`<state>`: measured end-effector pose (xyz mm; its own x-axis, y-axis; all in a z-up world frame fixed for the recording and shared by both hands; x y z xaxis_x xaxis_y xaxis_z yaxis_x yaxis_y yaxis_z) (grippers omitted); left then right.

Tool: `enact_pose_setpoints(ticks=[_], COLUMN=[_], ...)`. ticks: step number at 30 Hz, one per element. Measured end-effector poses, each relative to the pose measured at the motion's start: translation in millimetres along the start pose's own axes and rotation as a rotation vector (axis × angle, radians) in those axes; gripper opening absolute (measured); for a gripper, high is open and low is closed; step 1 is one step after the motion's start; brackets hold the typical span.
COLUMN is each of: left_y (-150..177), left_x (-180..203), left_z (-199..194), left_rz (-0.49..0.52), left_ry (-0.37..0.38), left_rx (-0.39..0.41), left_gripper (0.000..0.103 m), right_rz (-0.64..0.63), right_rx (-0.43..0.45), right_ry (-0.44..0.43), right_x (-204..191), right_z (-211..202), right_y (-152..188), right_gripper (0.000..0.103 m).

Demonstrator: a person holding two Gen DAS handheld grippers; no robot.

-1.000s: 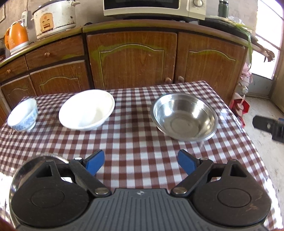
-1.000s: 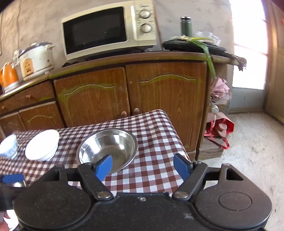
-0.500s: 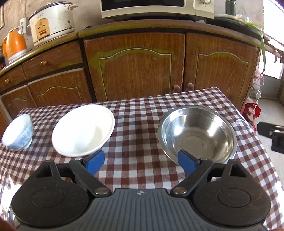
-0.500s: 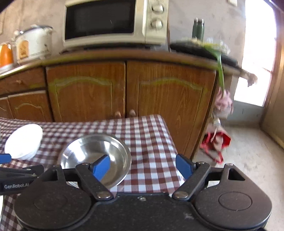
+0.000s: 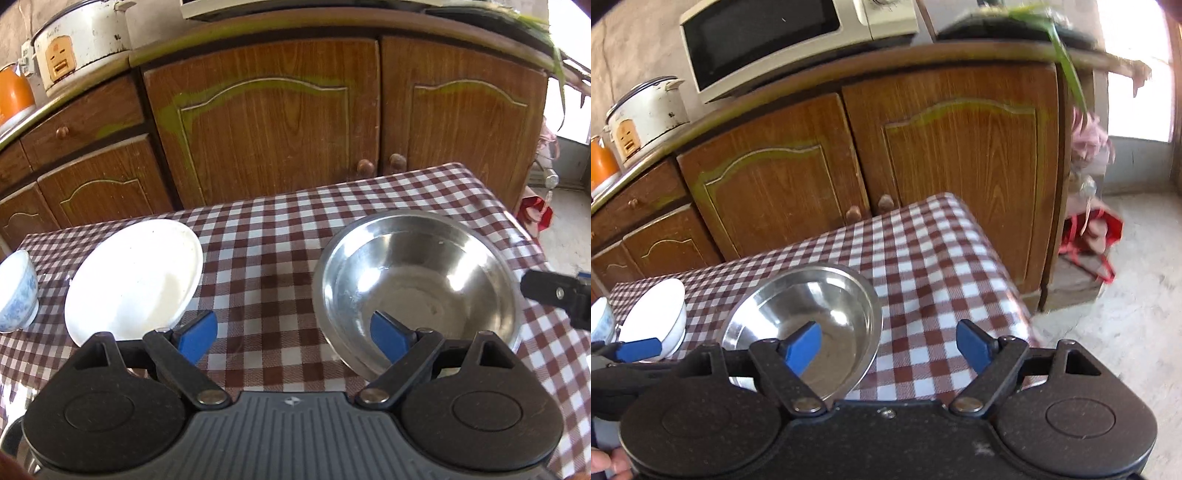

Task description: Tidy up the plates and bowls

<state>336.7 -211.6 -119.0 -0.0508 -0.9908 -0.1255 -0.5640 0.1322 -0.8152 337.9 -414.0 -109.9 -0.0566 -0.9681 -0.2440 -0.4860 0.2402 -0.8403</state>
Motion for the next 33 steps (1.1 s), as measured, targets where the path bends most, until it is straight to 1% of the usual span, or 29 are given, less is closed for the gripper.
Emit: enact_pose_setpoints(ticks=[3,7,10,15,17,18,19,20,21,22,23,24,25,26,28,29,31,33], left_y=[1,-2,-4,-3,-2,-1,-1,-1,-1,-1,-2,-2,-2,-2,0,1,2,1], left_x=[-3,-3,1,0,-1,-1,-1,-1,0,2,6,11,18,23,27,26,23,22], left_z=[10,21,29,43,48,52,55,57,59,60,60,59,57,54,49,47,39,30], left_rz=[0.0,0.008,0.028,0.019,0.006,-0.007,-0.021,-0.034,-0.05,-0.063,-0.069,-0.068,-0.045,-0.011,0.02,0.005,-0.032,-0.019], left_ry=[-0.01,-0.016,-0.011,-0.007,-0.003,0.006,0.02,0.035,0.054,0.085,0.119,0.154,0.179,0.169,0.173,0.176,0.19,0.187], left_rx=[-0.01,-0.002,-0.001,-0.006,-0.015,-0.023,-0.03,-0.032,-0.033,-0.033,-0.029,-0.027,-0.023,-0.016,-0.002,-0.002,-0.007,0.006], left_gripper=[0.093,0.093,0.093,0.093,0.091,0.091,0.089,0.085,0.081,0.071,0.053,0.043,0.029,0.029,0.027,0.026,0.024,0.025], right_rz=[0.006,0.01,-0.019,-0.058,-0.069,-0.065,-0.058,-0.052,-0.045,-0.044,-0.04,-0.025,-0.002,0.003,-0.035,-0.031,-0.005,-0.037], right_rx=[-0.015,-0.017,-0.023,-0.057,-0.057,-0.06,-0.062,-0.056,-0.053,-0.056,-0.052,-0.053,-0.059,-0.057,-0.04,-0.037,-0.039,-0.034], right_ry=[0.006,0.014,0.028,0.045,0.055,0.051,0.042,0.036,0.028,0.02,0.001,-0.027,-0.06,-0.062,-0.029,-0.023,-0.042,-0.028], right_x=[1,1,-2,-7,-7,-8,-8,-8,-8,-10,-12,-14,-17,-19,-20,-18,-16,-18], right_z=[9,18,25,42,47,49,51,52,53,54,53,53,53,53,52,51,49,45], right_y=[7,14,18,32,37,38,40,41,42,42,42,41,41,41,41,41,39,35], right_gripper=[0.094,0.094,0.094,0.094,0.091,0.088,0.079,0.073,0.063,0.056,0.05,0.032,0.026,0.026,0.027,0.027,0.026,0.026])
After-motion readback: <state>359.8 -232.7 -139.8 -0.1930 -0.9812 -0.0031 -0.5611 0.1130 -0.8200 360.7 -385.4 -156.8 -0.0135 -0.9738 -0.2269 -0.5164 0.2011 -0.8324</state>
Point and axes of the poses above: each gripper's, at about its wrist camera, not at the fingertips, and z roughly the way its jaws point, x to its right, y to its underside, the point moved 9 cm from there along z, roughly the way its jaws point, and after that the axes turned 9 degrees about x, right-handed, at the moved point
